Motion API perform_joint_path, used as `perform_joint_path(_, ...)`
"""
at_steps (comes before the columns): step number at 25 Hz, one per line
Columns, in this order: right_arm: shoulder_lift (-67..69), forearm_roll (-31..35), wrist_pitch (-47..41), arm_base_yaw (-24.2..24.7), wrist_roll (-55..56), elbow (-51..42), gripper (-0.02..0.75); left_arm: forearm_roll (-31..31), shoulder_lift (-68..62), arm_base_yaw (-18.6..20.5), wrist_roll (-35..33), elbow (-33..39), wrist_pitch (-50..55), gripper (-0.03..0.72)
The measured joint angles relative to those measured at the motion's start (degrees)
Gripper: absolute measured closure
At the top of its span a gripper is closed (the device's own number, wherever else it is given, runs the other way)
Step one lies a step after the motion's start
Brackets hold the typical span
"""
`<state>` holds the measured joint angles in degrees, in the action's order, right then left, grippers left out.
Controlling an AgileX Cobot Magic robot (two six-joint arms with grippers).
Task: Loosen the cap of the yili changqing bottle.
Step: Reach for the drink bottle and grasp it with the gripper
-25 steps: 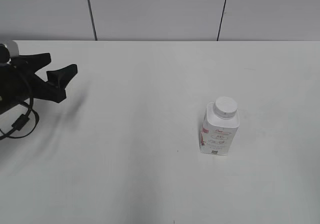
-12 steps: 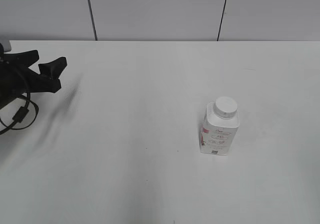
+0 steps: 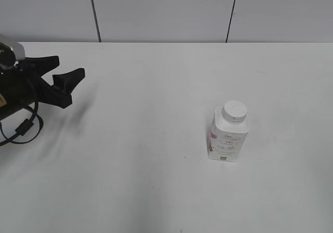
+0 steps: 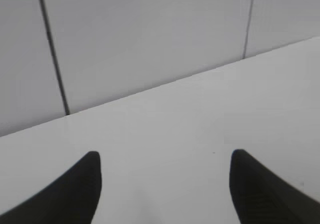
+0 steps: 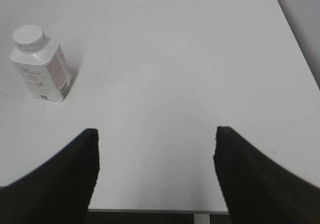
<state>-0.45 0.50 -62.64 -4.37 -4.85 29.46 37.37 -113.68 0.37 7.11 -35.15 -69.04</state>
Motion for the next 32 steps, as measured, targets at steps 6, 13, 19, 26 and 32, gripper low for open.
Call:
perform_joint_path(6,0.0,0.0,0.0,0.0,0.0,0.0,0.171,12.4,-0.2,0.0,2.8,-4.5,0.1,0.197)
perform_joint_path(13,0.0,0.0,0.0,0.0,0.1,0.0,0.171,35.4,-5.2,-0.7,16.6,-15.3,-0.4,0.192)
perform_joint_path(19,0.0,0.0,0.0,0.0,0.1,0.0,0.171,43.4,-6.4,-6.2,18.2,-19.4,-0.2,0.167)
perform_joint_path(26,0.0,0.0,0.0,0.0,0.1,0.0,0.171,43.9,-9.2,-14.6,24.3,-23.7,-0.4,0.151)
perform_joint_path(32,0.0,0.0,0.0,0.0,0.1,0.0,0.171,44.4,-10.1,-21.5,25.7,-28.1,0.1,0.151)
